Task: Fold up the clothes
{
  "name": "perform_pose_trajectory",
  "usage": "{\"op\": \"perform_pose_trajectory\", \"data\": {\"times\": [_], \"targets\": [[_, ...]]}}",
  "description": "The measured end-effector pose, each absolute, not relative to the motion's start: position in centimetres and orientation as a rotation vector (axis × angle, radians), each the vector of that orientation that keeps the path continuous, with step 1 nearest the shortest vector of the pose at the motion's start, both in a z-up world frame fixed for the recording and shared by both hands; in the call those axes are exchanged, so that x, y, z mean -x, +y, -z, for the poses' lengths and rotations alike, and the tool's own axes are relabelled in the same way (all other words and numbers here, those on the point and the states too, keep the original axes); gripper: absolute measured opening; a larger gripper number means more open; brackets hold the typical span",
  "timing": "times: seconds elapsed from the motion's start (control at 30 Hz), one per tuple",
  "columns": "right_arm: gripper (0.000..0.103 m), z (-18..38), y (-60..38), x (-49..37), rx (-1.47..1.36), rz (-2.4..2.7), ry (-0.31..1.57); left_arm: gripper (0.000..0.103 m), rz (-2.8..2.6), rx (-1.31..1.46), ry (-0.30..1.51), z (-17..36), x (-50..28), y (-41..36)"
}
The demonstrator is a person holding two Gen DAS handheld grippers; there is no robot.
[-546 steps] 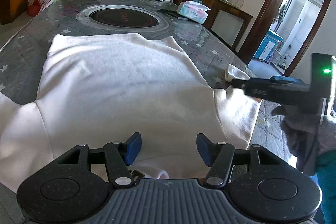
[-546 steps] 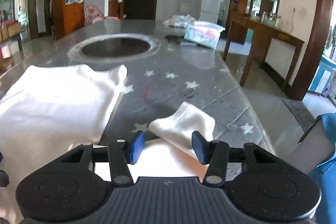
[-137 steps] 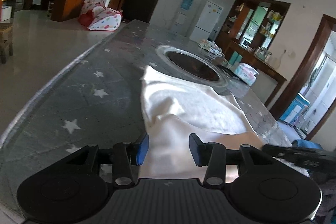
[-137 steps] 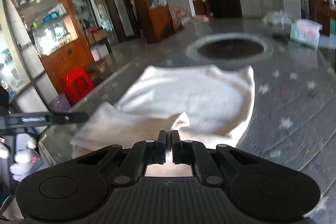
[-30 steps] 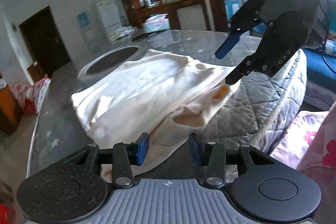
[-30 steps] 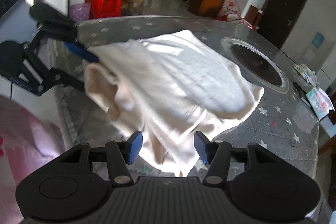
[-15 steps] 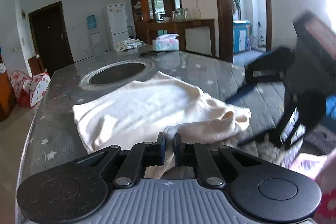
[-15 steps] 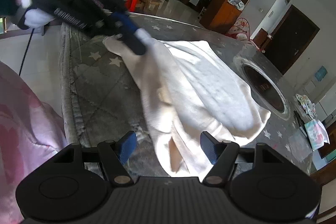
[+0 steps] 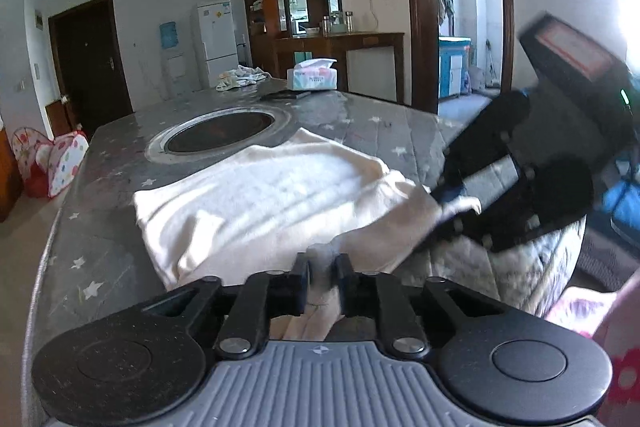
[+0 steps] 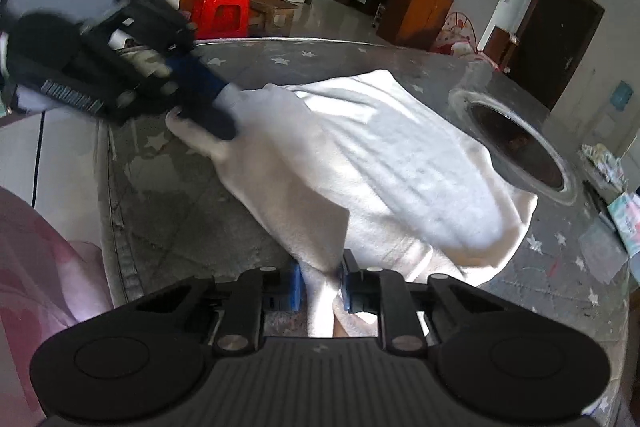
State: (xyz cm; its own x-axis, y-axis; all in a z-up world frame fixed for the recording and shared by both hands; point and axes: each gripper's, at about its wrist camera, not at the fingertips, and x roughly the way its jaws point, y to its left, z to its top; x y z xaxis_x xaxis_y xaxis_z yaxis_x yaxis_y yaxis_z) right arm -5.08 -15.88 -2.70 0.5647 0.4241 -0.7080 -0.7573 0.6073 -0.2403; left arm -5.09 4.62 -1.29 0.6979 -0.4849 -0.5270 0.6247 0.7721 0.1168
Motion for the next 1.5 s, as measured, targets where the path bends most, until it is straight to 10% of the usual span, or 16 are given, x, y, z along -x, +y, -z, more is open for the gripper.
{"op": "perform_pose_trajectory", "data": {"times": [0.07, 0.6, 0.8, 1.5], "targets": [[0.017, 2.6, -16.0, 4.8, 0.557, -0.741, 0.657, 0.049, 0.615, -0.334, 0.489, 1.7, 5.9, 4.7], [0.015, 1.3, -16.1, 4.3, 0.492, -0.725, 0.648, 0.050, 0.569, -0.492, 0.484, 4.4, 5.9, 5.2], [0.012, 1.4, -16.3, 4.6, 0.478, -0.735, 0.636, 0.010, 0.587, -0.402, 0.503, 3.9, 5.4, 6.0], [0.010, -4.0, -20.6, 12.1, 0.412, -0.844, 0.684, 0.006, 0.758, -0.303, 0.450, -3.3, 11.2, 6.0]]}}
